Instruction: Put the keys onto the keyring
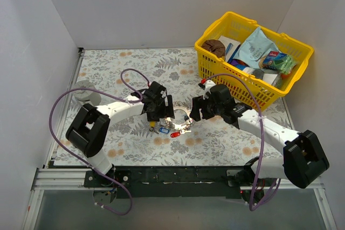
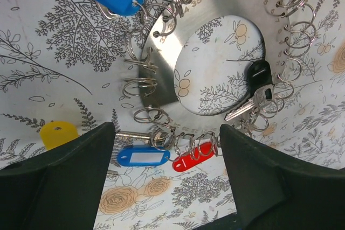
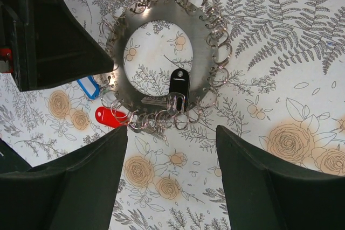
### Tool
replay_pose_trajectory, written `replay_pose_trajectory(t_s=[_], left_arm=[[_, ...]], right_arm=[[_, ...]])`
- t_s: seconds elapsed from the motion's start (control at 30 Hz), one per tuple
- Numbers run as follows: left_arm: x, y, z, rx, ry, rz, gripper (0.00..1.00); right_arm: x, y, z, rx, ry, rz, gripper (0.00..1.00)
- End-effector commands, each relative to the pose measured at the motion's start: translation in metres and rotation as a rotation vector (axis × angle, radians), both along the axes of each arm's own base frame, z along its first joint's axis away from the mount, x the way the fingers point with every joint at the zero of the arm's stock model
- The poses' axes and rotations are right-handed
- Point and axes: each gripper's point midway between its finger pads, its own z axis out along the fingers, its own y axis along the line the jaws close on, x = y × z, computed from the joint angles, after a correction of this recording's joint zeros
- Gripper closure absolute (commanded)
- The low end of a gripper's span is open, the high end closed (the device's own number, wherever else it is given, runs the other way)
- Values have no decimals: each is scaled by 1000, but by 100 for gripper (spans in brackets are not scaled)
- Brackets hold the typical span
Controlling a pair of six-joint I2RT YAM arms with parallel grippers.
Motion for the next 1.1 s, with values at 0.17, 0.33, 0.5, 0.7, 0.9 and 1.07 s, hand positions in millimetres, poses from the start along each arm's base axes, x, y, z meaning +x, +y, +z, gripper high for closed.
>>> replay_pose_trajectory(t_s=[0.17, 0.33, 0.5, 0.7, 0.9, 1.07], left_arm=[[-5, -7, -6, -23, -15, -21, 34], [-5, -9, -19, -9, 6, -19, 47], [-6, -13, -19, -6, -1, -39, 68], [-14, -14, -11, -17, -14, -67, 94], [-27, -11, 0, -14, -24, -85, 100], [-32, -7, 13, -24, -67, -94, 95]], right_arm=[[0, 10, 2, 26, -4, 39, 27], [-1, 11, 3, 30, 1, 46, 27], [-3, 10, 4, 29, -2, 44, 27], [-5, 10, 2, 32, 4, 52, 27], [-5, 14, 2, 36, 4, 62, 27], [-6, 20, -1, 31, 10, 85, 27]])
